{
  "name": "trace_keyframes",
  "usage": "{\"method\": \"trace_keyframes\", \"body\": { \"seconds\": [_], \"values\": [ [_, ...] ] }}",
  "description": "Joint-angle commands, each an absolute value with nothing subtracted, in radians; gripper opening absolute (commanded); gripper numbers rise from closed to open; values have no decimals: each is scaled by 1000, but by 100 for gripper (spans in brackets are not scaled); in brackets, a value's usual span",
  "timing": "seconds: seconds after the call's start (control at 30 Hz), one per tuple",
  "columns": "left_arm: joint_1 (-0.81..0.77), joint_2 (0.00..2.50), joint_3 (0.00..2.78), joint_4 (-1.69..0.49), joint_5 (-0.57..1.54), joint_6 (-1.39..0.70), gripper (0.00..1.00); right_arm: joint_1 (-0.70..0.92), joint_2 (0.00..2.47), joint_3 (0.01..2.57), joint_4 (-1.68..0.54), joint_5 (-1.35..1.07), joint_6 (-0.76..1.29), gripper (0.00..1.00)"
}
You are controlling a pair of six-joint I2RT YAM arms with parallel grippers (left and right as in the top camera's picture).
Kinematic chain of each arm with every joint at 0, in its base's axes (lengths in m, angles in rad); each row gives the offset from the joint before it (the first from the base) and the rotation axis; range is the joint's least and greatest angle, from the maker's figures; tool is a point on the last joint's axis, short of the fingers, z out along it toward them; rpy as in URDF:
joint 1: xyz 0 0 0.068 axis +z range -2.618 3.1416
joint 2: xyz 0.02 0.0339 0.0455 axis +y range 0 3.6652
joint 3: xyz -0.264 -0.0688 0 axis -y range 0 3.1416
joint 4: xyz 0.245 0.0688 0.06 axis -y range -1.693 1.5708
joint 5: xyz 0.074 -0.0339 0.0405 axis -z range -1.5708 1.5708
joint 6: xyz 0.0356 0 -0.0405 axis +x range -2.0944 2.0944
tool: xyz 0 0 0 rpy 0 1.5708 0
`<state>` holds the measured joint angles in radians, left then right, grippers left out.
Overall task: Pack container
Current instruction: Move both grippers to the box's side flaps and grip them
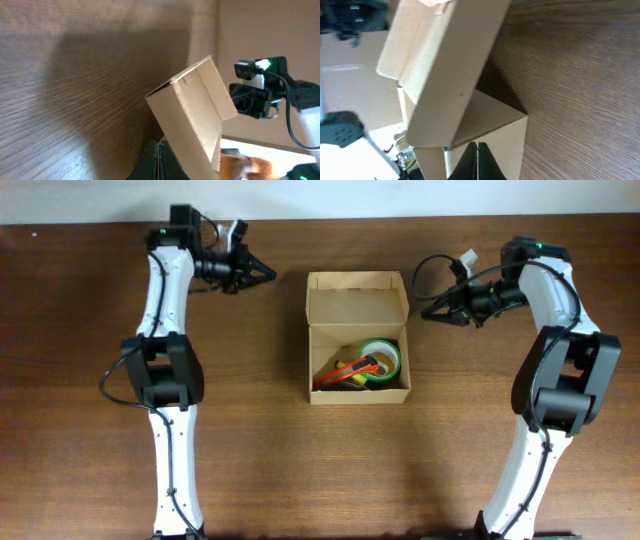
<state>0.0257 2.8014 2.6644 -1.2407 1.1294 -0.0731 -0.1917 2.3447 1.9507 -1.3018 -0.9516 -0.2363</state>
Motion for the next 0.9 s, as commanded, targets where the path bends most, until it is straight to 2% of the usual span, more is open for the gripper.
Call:
{"method": "trace_keyframes", "body": {
  "seconds": [0.0,0.27,0.87],
  "values": [
    [31,2826,2663,-1242,1262,-74,2,-190,2363,1965,-1303,-1018,-277,4],
    [-11,2878,2663,-1358,1257,-13,2,-190,2394,1964,-1268,-991,-253,4],
    [-102,2894,2663,-1365,1174,-54,2,-112,2464,1964,-1214,-991,-254,4]
  ]
}}
